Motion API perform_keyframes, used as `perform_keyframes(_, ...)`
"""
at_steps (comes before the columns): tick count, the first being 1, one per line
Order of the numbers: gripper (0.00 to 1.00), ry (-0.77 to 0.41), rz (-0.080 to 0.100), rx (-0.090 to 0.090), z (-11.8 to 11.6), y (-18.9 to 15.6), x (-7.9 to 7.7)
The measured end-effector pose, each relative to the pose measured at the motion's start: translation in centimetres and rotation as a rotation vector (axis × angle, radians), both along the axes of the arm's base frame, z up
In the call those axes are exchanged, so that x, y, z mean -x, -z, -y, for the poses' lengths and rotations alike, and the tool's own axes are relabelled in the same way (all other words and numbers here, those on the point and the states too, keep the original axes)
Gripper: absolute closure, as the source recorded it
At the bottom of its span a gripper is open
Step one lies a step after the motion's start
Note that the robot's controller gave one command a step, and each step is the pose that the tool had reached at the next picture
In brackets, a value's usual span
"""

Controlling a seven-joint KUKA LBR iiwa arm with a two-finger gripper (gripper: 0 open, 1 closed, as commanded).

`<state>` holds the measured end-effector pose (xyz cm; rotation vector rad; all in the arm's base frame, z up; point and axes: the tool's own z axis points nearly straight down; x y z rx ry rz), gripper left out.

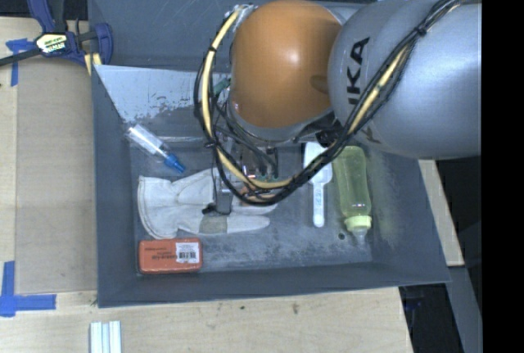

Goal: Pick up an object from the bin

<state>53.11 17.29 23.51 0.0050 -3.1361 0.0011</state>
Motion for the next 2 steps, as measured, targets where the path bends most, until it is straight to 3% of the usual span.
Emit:
perform_keyframes(1, 0.0, 0.003, 0.008, -0.002, 0.1, -0.5, -0.2)
perform_keyframes(2, 0.0, 0.036, 0.013, -0.004, 3.7, 3.6, -3.3)
